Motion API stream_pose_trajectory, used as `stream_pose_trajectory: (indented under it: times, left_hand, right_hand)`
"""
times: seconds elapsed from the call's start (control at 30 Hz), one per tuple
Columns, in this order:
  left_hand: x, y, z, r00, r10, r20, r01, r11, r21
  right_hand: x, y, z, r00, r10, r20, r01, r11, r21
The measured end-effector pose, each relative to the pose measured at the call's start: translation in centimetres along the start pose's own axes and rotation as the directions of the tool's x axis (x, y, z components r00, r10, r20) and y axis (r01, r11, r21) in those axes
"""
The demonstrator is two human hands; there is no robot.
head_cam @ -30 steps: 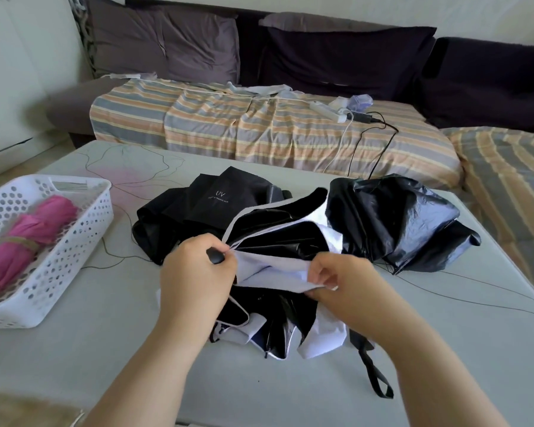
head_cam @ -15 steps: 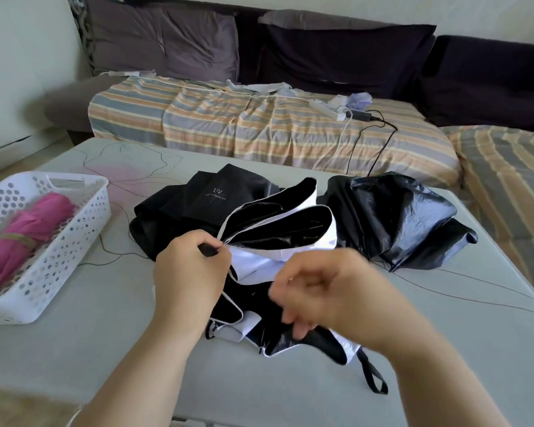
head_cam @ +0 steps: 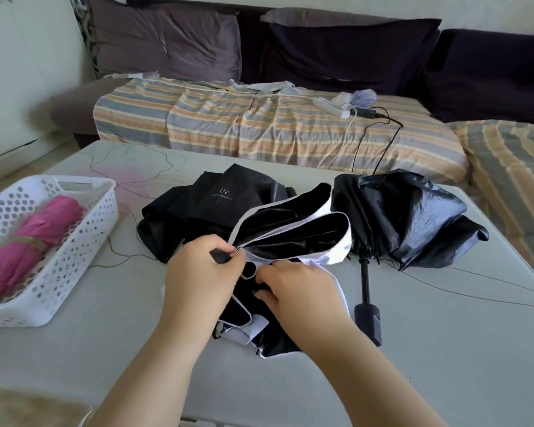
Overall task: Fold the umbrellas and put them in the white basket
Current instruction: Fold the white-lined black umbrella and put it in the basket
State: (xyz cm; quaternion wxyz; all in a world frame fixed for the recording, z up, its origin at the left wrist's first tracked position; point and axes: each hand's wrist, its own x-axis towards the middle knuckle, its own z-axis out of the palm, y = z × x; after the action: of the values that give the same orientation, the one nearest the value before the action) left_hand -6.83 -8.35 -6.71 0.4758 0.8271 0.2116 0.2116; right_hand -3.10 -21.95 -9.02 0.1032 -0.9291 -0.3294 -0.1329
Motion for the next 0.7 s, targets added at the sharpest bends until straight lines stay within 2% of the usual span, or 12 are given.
stream_pose_trajectory:
  times: [0.1, 0.17, 0.23, 0.3, 0.4, 0.47, 0.57, 0.67, 0.7]
  left_hand:
    - [-0.2, 0.4, -0.5, 0.997, 0.054, 0.062, -0.057, 0.997, 0.052]
    - [-0.6, 0.6, -0.8, 0.980, 0.157, 0.125, -0.178, 0.968, 0.175]
    - [-0.7, 0.4, -1.1, 0.937, 0.296, 0.183, -0.341, 0.889, 0.307]
    - [-0.4, 0.0, -1.4, 0.902, 0.358, 0.242, -0.418, 0.864, 0.281]
    - [-0.1, -0.5, -1.7, 0.885, 0.345, 0.313, -0.390, 0.916, 0.092]
    - [-0.1, -1.0, -1.5, 0.878, 0.361, 0.315, -0.391, 0.919, 0.038]
    - [-0.2, -1.4, -1.1, 0.877, 0.363, 0.314, -0.394, 0.918, 0.040]
    - [0.1, -1.8, -1.1, 0.877, 0.401, 0.265, -0.452, 0.876, 0.169]
    - [0.2, -1.8, -1.2, 0.889, 0.367, 0.275, -0.418, 0.895, 0.155]
  right_hand:
    - [0.2, 0.2, 0.2, 0.988, 0.101, -0.117, -0.080, 0.981, 0.178]
    - [0.2, 0.6, 0.0, 0.970, 0.139, -0.200, -0.080, 0.958, 0.276]
    - [0.1, 1.1, -0.3, 0.962, 0.155, -0.223, -0.081, 0.948, 0.309]
    - [0.0, 1.6, -1.1, 0.960, 0.176, -0.216, -0.093, 0.933, 0.347]
    - [-0.1, 2.5, -2.1, 0.961, 0.199, -0.191, -0.097, 0.893, 0.439]
    - [-0.2, 2.9, -2.4, 0.967, 0.192, -0.168, -0.095, 0.881, 0.463]
    - [-0.4, 3.3, -2.4, 0.971, 0.201, -0.128, -0.113, 0.862, 0.495]
    - [-0.4, 3.7, -2.3, 0.967, 0.229, -0.108, -0.133, 0.821, 0.556]
    - [-0.4, 3.8, -2.3, 0.966, 0.236, -0.103, -0.138, 0.812, 0.567]
